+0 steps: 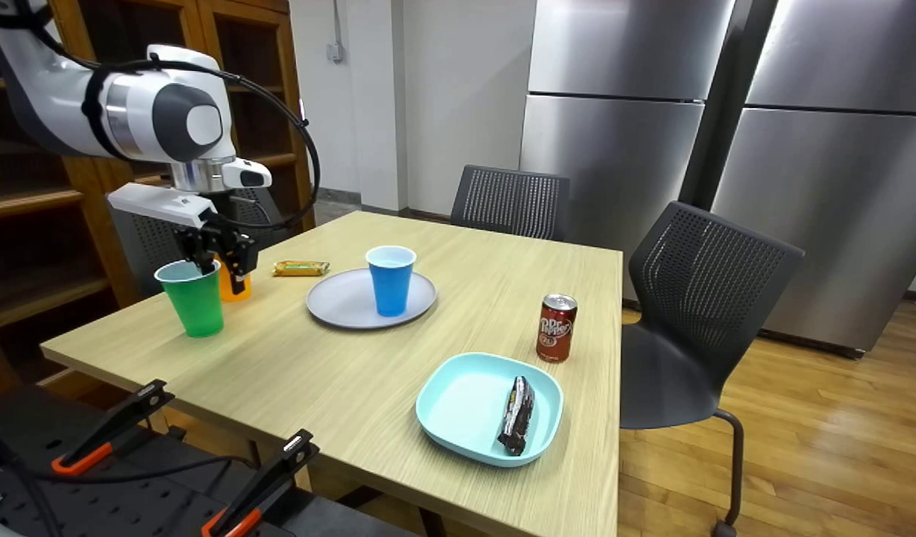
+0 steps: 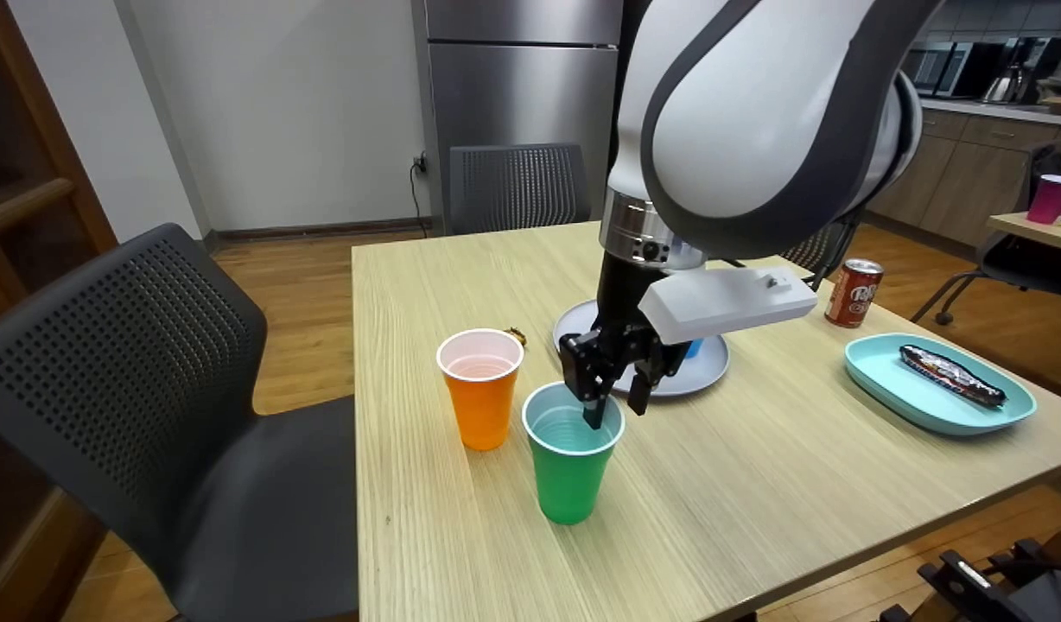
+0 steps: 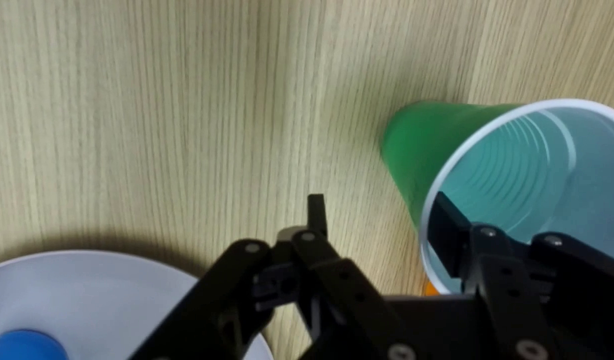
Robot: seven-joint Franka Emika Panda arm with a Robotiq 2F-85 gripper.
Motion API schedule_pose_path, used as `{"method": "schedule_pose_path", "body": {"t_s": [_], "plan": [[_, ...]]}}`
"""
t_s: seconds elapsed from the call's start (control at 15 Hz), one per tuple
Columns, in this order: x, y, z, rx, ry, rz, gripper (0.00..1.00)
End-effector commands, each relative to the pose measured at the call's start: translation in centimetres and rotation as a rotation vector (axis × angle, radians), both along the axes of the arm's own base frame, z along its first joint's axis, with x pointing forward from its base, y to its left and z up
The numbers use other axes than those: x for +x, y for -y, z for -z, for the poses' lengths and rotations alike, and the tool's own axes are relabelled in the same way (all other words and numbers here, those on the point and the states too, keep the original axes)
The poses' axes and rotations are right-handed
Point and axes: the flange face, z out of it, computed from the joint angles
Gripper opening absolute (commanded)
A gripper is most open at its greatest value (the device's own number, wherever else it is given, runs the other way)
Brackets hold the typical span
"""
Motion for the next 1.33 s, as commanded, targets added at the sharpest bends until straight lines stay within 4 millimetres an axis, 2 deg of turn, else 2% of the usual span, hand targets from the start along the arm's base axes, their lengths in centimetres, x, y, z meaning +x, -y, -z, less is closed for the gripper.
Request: {"method": "schedule_pose_path", "body": {"t_s": [0.0, 0.2, 0.27, 0.73, 1.27], "plan": [[0.3, -0.5, -0.2, 0.0, 0.024, -0.013, 0.25], [0.3, -0.6, -0.3, 0.003, 0.029, -0.017, 0.03], [0.3, -0.7, -0.4, 0.005, 0.032, -0.017, 0.0], [0.1, -0.6, -2.2, 0.031, 0.073, 0.019, 0.01], [1.0, 2.5, -6.1, 0.047, 0.161, 0.156, 0.01]]}}
